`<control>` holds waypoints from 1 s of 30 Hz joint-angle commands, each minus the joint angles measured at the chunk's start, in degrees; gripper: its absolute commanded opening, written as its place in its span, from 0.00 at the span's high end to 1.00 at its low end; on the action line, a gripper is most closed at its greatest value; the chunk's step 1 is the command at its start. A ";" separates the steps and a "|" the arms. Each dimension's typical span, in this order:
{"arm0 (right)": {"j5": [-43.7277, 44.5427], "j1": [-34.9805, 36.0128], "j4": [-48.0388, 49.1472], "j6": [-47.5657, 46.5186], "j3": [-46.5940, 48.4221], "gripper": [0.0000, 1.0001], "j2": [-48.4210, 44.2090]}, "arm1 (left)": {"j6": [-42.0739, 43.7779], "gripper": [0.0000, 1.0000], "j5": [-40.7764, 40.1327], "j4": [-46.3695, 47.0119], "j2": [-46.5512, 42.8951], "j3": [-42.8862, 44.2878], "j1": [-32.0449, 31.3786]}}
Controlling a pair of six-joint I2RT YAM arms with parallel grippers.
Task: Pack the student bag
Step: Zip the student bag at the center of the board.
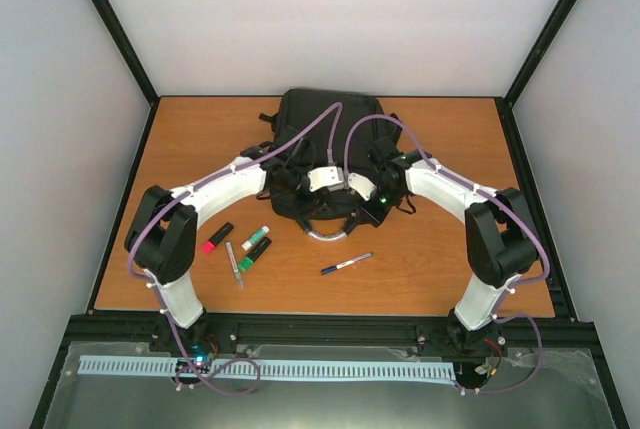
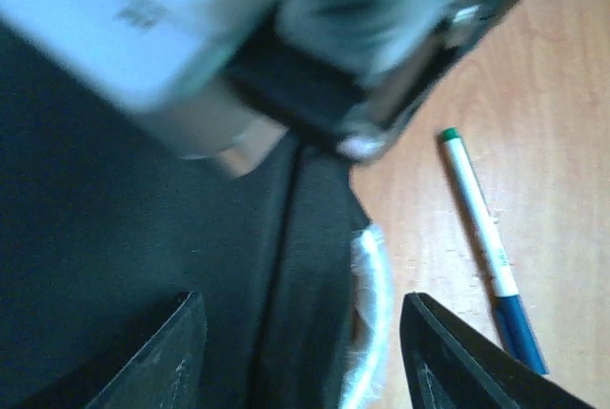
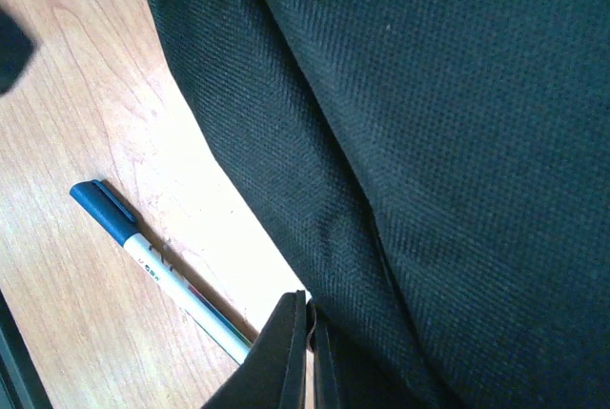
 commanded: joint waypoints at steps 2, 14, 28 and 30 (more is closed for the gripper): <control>-3.31 0.14 0.61 0.55 -0.67 0.97 -2.28 | 1.04 0.44 -2.02 5.69 2.28 1.48 0.26; -3.19 -0.21 0.68 1.10 -0.54 0.97 -2.15 | 3.20 0.55 -2.96 11.04 4.10 -0.25 0.24; -1.81 -4.08 0.38 1.51 -0.88 0.97 -1.53 | 4.51 0.99 0.16 5.24 1.62 -0.61 0.19; -1.47 -5.22 -0.10 0.87 -1.46 0.97 -1.90 | 4.56 0.99 -0.24 4.76 0.88 -1.07 0.18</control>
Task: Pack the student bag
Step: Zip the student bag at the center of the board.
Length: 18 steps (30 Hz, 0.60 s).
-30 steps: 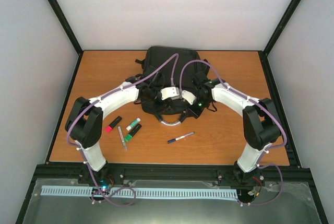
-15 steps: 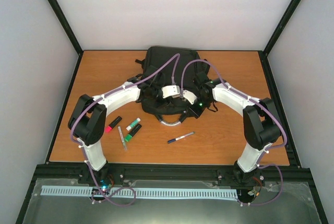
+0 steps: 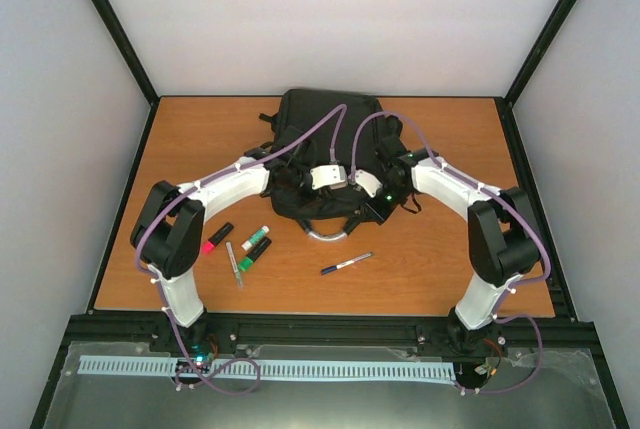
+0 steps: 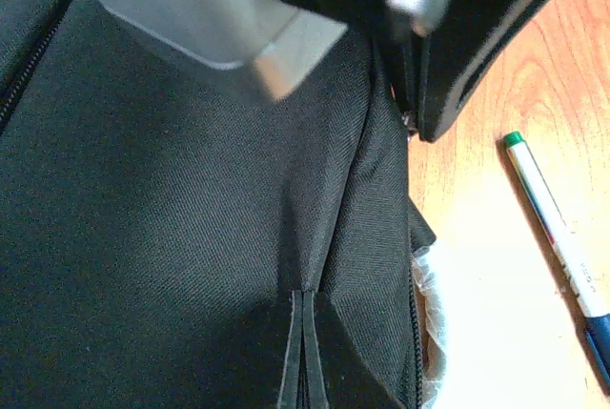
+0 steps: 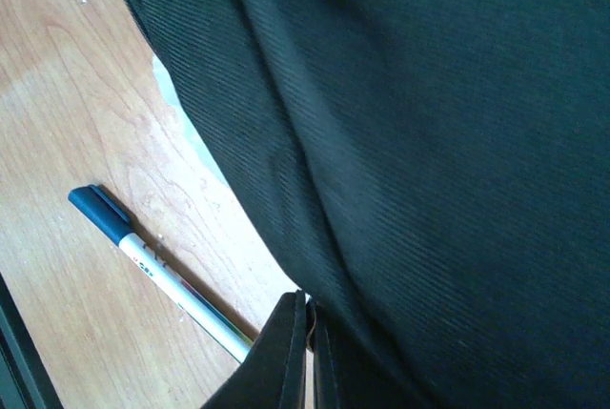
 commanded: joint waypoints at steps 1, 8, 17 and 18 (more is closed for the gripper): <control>0.50 -2.96 -0.50 -1.38 -1.28 0.97 -2.01 | 1.00 0.99 1.29 -2.66 -2.53 -1.03 -0.11; 2.52 -6.07 -1.44 -4.88 -4.52 0.97 -3.51 | 0.29 0.99 1.61 -3.68 -4.98 -2.21 -0.01; 5.22 -11.31 -0.68 -8.10 -5.80 0.97 -2.17 | 0.59 0.99 1.77 -4.86 -6.16 -2.36 0.51; 5.55 -12.13 -0.51 -8.39 -5.43 0.97 -1.72 | 0.78 0.99 1.88 -5.05 -6.20 -2.43 0.59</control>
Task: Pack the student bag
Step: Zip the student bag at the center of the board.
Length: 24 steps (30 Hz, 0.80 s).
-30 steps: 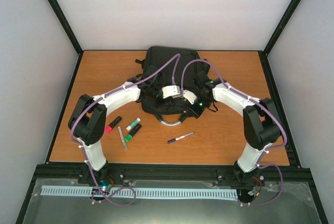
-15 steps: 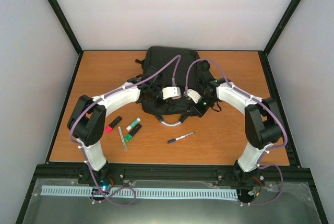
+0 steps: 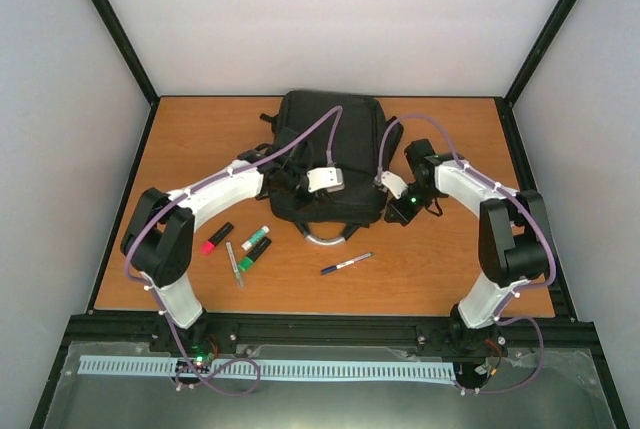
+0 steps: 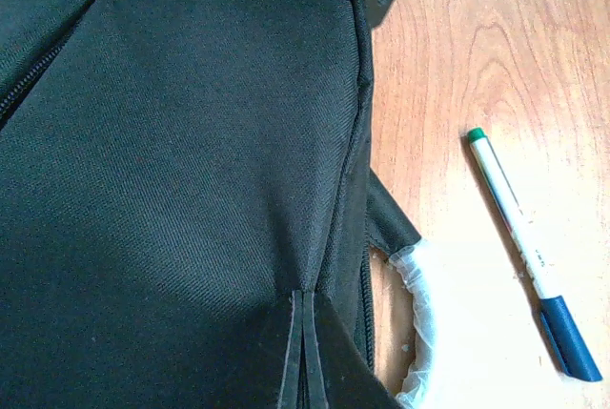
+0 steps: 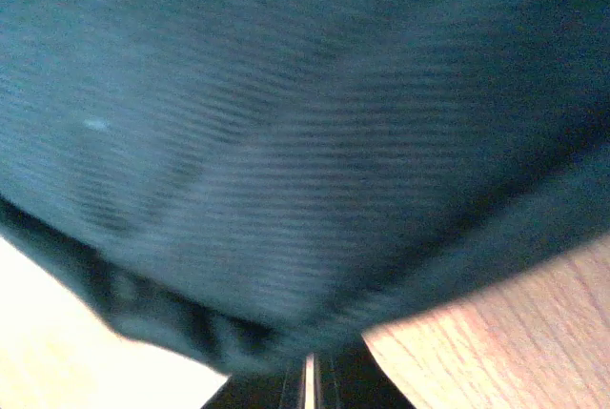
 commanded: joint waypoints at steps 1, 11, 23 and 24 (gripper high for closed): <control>3.40 -3.21 -0.09 -2.58 0.83 0.97 0.80 | 1.18 0.99 1.95 -4.55 -2.42 -0.32 0.53; 5.26 -5.58 3.60 -3.45 8.82 0.97 9.27 | 6.75 0.99 2.21 -7.16 -4.27 -1.82 0.45; 7.04 -7.16 4.66 -3.11 16.63 0.97 15.36 | 5.88 0.99 0.78 -5.99 -3.97 -2.15 0.45; 6.83 -7.16 4.62 -2.75 16.75 0.97 15.22 | 5.17 0.99 0.64 -5.85 -3.78 -1.69 0.45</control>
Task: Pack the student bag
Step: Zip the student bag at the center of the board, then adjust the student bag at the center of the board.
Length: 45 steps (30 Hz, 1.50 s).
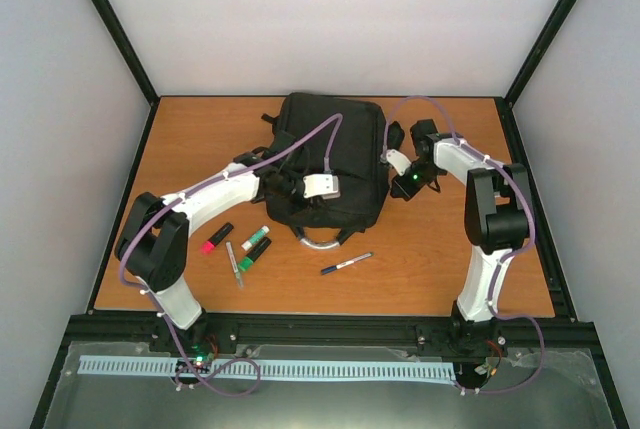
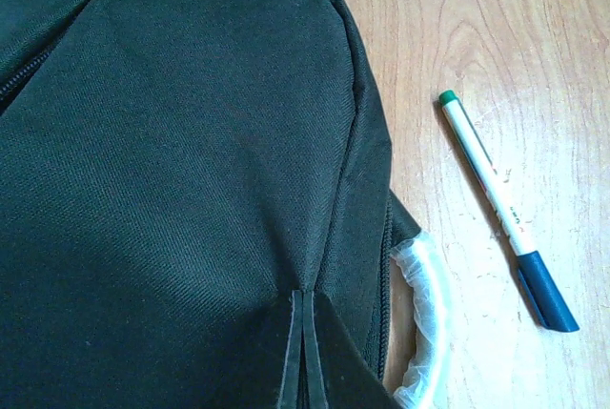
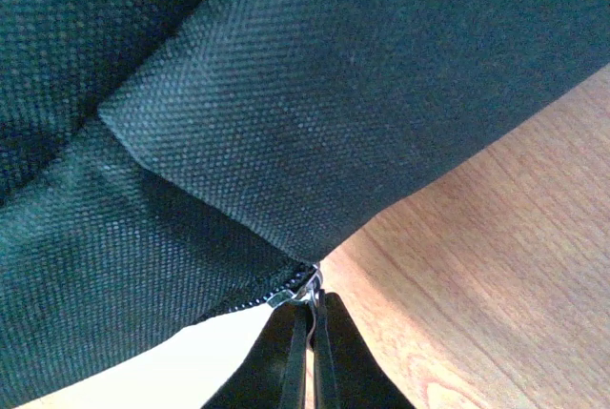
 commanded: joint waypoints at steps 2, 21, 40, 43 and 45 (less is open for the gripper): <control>2.20 -1.10 2.22 1.22 2.30 0.92 0.10 | -2.16 0.94 0.75 -3.07 -0.78 2.11 0.57; -12.35 -1.28 -4.27 11.87 15.96 0.00 -19.02 | -22.84 0.00 -1.09 -13.70 -2.37 18.81 12.46; -22.41 -1.28 8.58 10.12 3.75 0.00 -35.21 | -40.68 0.00 -9.08 -13.22 -6.46 20.90 27.75; -22.23 -1.27 7.75 10.14 2.30 0.00 -35.71 | -45.81 0.00 -5.48 -13.14 -4.85 23.42 31.54; -22.04 -1.28 6.96 10.01 1.66 0.00 -35.81 | -47.62 0.00 3.81 -13.07 -2.80 25.80 34.71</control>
